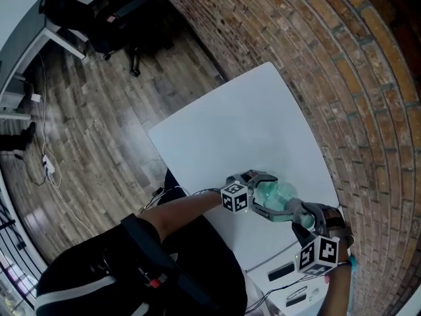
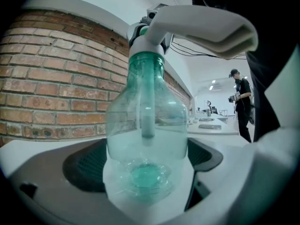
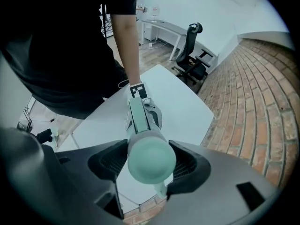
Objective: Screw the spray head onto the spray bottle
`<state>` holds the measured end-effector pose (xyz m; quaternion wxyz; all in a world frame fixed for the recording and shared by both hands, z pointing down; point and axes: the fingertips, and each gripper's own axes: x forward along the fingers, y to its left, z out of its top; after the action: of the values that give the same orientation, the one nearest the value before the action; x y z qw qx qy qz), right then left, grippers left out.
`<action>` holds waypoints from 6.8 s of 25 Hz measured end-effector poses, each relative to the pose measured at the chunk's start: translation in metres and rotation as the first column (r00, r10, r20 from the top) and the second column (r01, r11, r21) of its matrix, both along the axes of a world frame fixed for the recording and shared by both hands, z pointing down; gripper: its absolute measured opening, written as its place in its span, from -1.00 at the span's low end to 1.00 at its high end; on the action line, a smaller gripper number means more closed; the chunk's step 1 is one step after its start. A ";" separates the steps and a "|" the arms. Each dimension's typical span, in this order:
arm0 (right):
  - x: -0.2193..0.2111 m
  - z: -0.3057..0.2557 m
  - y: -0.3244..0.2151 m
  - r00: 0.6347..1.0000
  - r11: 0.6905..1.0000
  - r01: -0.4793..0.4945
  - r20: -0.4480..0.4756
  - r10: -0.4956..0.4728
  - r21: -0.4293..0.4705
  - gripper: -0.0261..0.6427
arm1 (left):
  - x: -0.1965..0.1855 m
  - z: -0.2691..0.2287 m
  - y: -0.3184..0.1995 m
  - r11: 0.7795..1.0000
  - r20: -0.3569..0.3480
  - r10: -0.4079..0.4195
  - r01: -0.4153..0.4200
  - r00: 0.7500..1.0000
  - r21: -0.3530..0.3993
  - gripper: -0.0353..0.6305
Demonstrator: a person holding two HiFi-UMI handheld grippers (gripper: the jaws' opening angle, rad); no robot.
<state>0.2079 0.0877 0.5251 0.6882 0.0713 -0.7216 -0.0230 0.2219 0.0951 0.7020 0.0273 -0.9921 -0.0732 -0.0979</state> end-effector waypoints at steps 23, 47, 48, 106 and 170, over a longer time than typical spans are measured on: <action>-0.004 -0.002 -0.010 0.805 0.835 -0.547 0.238 0.543 -0.056 -0.11 | -0.005 -0.002 0.001 1.000 -0.002 -0.007 0.007 1.000 -0.012 0.71; -0.001 -0.006 -0.015 0.638 0.679 -0.731 0.283 0.716 -0.071 -0.10 | -0.009 -0.026 0.002 0.988 0.012 -0.110 0.110 0.994 -0.112 0.71; -0.003 -0.012 -0.016 0.675 0.712 -0.700 0.279 0.684 -0.052 -0.10 | -0.009 -0.026 0.002 0.986 0.016 -0.116 0.117 0.993 -0.116 0.71; -0.003 0.005 -0.011 0.492 0.507 -0.859 0.155 0.857 -0.072 -0.11 | 0.006 -0.087 0.008 0.999 -0.045 -0.004 0.005 0.999 0.034 0.47; -0.012 -0.001 0.000 0.900 0.927 0.370 -0.224 -0.375 -0.064 -0.11 | 0.004 -0.085 0.008 1.000 -0.044 0.017 -0.016 0.999 0.015 0.47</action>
<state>0.1957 0.0878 0.5243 0.7513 -0.0779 -0.6367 -0.1550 0.2256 0.1032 0.6165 0.0368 -0.9932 -0.0801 -0.0764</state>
